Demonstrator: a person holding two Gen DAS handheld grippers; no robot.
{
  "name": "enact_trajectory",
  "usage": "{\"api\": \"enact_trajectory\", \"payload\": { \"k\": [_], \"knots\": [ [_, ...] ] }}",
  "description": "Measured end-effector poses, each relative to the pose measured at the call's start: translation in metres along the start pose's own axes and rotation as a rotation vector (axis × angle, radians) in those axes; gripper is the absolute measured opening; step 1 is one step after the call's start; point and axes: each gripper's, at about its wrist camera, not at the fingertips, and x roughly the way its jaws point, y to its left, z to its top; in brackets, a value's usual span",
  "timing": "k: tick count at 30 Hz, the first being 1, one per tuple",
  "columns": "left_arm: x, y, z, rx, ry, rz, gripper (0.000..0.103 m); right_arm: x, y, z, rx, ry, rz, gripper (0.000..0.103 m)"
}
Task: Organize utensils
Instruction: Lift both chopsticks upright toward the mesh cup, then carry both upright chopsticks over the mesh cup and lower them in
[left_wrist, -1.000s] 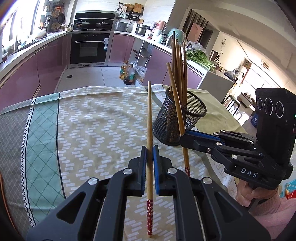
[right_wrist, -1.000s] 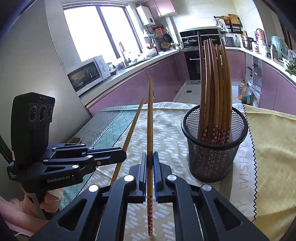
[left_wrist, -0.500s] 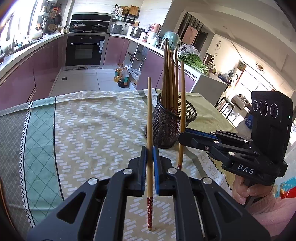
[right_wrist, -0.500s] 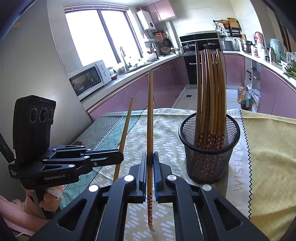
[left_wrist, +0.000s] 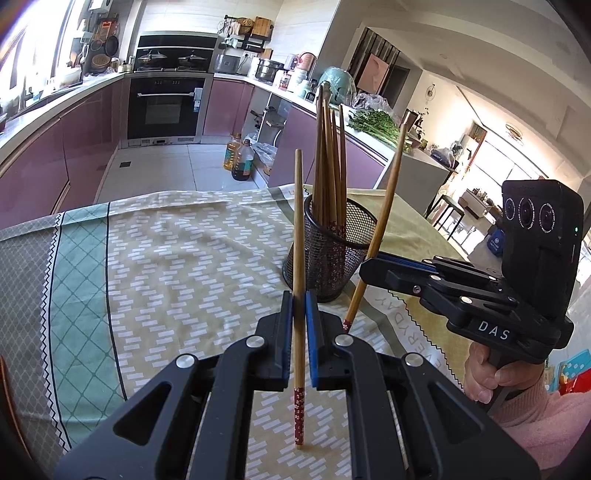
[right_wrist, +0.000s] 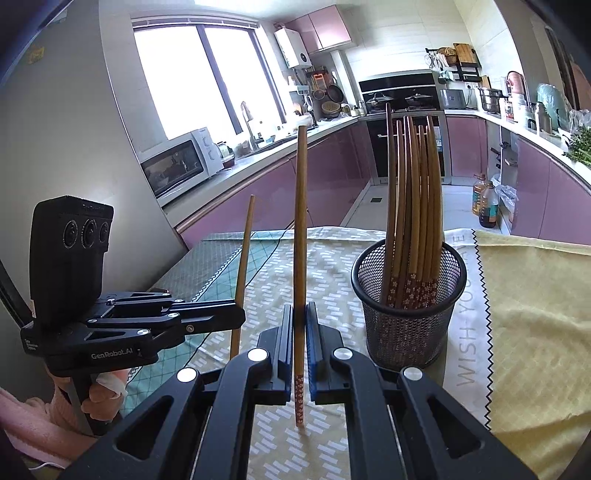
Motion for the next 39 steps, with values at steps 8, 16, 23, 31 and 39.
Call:
{"api": "enact_trajectory", "payload": {
  "k": [8,16,23,31,39],
  "knots": [
    [-0.003,-0.003,0.003,0.012,-0.013,-0.007,0.008,-0.005,-0.001,0.003,-0.002,-0.017,-0.008,0.005],
    [-0.007,-0.005,0.006,0.014,-0.028,-0.018,0.008,-0.011,-0.004,0.007,-0.004,-0.036,-0.016,0.006],
    [-0.008,-0.007,0.007,0.024,-0.037,-0.022,0.008,-0.015,-0.004,0.009,-0.004,-0.052,-0.025,0.006],
    [-0.007,-0.01,0.011,0.035,-0.046,-0.022,0.008,-0.02,-0.009,0.011,-0.001,-0.067,-0.033,0.006],
    [-0.005,-0.012,0.013,0.046,-0.053,-0.022,0.008,-0.022,-0.012,0.013,0.0,-0.076,-0.042,0.006]
  ]
}}
